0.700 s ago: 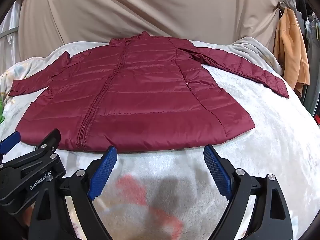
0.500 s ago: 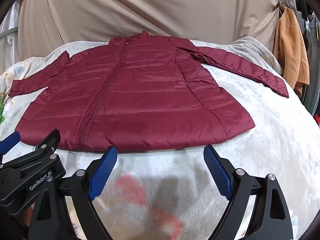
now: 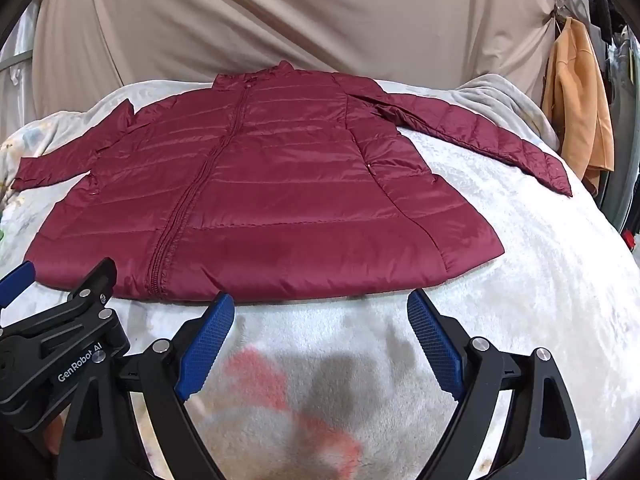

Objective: Fold large clothes

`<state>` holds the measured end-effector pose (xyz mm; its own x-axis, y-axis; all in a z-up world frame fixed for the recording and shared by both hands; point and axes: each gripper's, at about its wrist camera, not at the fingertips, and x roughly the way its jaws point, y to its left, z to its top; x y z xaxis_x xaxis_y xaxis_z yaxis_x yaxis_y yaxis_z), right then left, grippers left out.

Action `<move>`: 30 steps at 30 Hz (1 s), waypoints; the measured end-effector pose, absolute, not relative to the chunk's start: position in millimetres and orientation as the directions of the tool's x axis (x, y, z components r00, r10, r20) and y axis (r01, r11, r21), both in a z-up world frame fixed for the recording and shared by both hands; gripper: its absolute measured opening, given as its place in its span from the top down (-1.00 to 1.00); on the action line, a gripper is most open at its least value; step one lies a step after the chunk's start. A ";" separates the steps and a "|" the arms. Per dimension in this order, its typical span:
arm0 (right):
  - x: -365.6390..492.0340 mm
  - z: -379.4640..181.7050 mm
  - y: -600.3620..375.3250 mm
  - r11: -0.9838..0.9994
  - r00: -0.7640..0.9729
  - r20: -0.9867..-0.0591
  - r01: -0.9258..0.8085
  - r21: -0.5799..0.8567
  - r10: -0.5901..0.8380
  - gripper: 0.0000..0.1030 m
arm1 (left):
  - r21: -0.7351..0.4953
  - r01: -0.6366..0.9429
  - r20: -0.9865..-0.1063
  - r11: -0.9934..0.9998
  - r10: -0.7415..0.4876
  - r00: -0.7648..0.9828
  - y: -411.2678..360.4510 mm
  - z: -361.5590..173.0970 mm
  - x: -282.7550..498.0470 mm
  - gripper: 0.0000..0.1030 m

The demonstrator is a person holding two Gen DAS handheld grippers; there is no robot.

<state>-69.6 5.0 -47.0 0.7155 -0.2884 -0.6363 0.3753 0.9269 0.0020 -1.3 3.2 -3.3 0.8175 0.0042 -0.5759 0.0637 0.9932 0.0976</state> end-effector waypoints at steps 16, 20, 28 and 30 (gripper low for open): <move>-67.1 -49.5 5.8 0.926 0.705 -0.648 0.377 -0.002 -0.289 -0.67 | 0.113 0.067 -0.593 0.991 0.013 0.805 -1.5 -7.4 2.5 -0.90; -67.2 -49.1 5.8 0.926 0.705 -0.648 0.378 -0.002 -0.289 -0.67 | 0.113 0.067 -0.594 0.991 0.013 0.804 -1.4 -7.9 2.5 -0.90; -67.0 -48.6 6.2 0.926 0.705 -0.647 0.378 -0.002 -0.290 -0.67 | 0.113 0.067 -0.595 0.991 0.013 0.804 -1.3 -7.3 2.8 -0.90; -67.2 -48.8 6.2 0.926 0.705 -0.648 0.378 -0.002 -0.289 -0.67 | 0.113 0.067 -0.595 0.991 0.013 0.804 -0.7 -7.4 2.9 -0.90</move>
<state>-67.2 6.2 -48.8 0.7052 -0.2889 -0.6475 0.3778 0.9259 -0.0016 2.9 -0.7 -7.4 0.8039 0.0132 -0.5946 0.0671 0.9914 0.1127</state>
